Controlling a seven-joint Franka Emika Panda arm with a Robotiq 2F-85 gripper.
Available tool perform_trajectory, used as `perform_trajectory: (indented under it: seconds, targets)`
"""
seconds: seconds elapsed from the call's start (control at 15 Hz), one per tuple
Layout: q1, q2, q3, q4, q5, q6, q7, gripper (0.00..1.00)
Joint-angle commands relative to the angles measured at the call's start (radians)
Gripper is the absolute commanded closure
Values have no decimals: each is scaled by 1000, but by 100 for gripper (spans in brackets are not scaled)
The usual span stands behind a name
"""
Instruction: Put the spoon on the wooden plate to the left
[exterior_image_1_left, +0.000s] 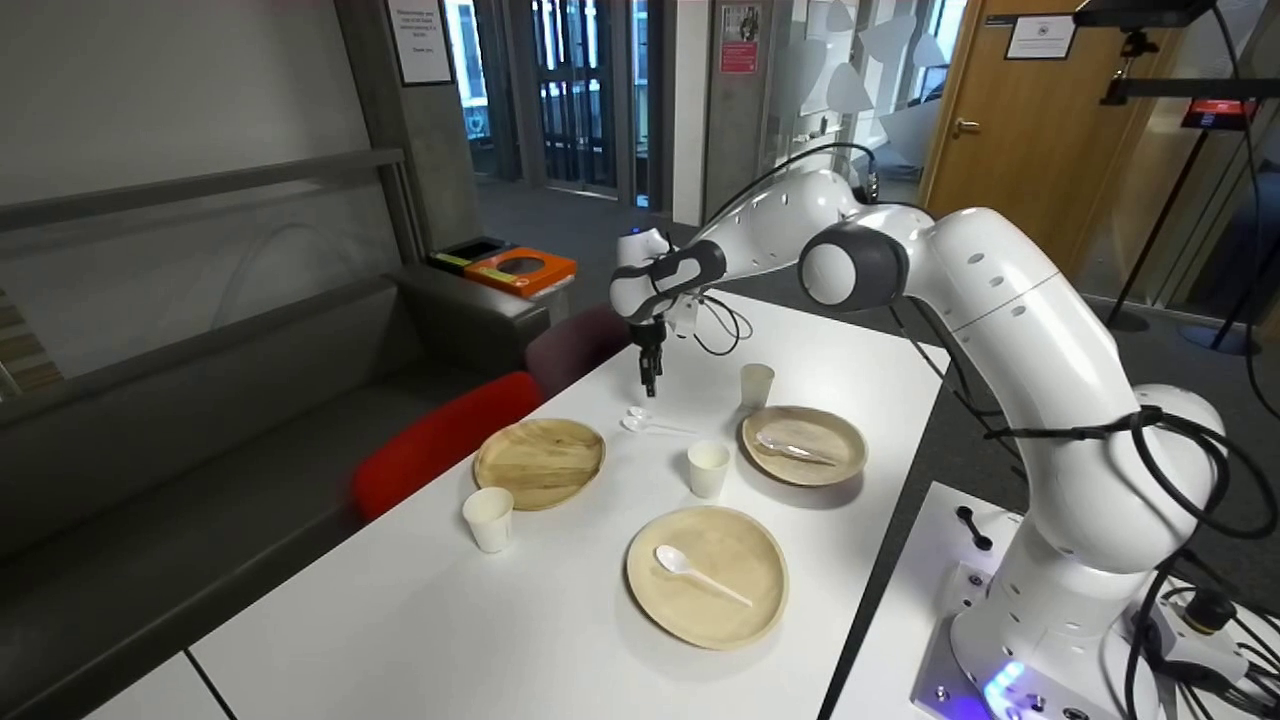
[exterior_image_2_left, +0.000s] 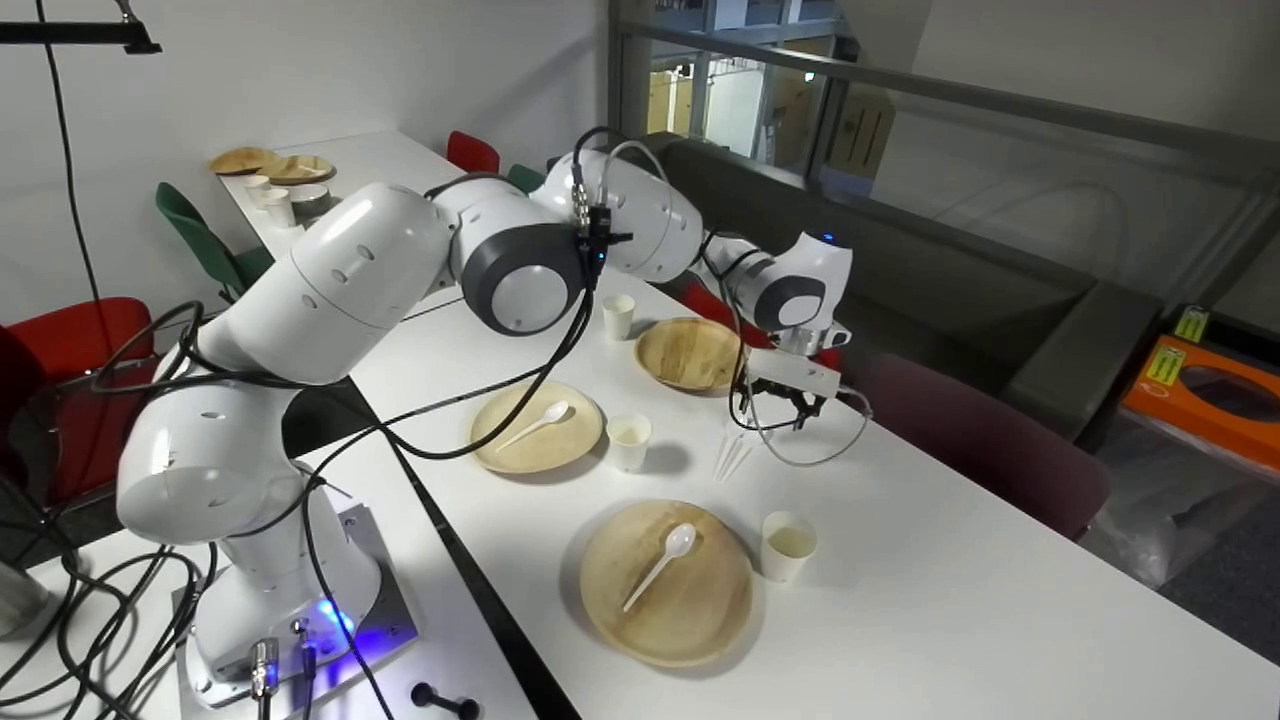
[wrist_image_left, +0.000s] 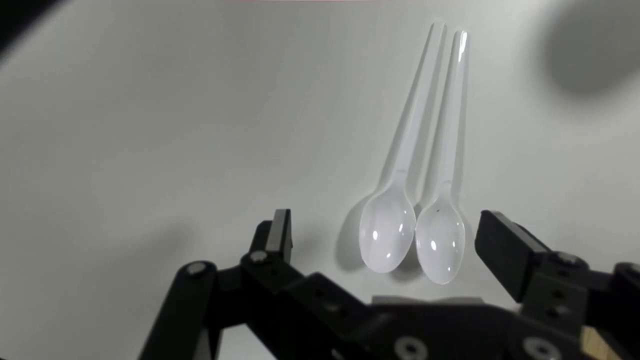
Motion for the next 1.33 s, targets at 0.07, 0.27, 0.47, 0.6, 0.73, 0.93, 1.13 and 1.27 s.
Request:
perform_trajectory:
  seconds: [0.07, 0.27, 0.47, 0.6, 0.73, 0.93, 1.13, 1.27]
  targets:
    - [-12, 54, 9, 80, 16, -87, -65, 0]
    - [-7, 51, 0, 63, 7, -109, -64, 0]
    - [-10, 40, -6, 44, 7, -111, -59, 0]
    - [-13, 36, -14, 35, 8, -105, -45, 0]
    - [-15, 34, -25, 19, 10, -78, -19, 0]
    - [-15, 35, -42, -6, 14, -40, 32, 0]
    - [-11, 25, -43, -49, 18, 20, 97, 0]
    - [-6, 20, -42, -80, 14, 64, 136, 0]
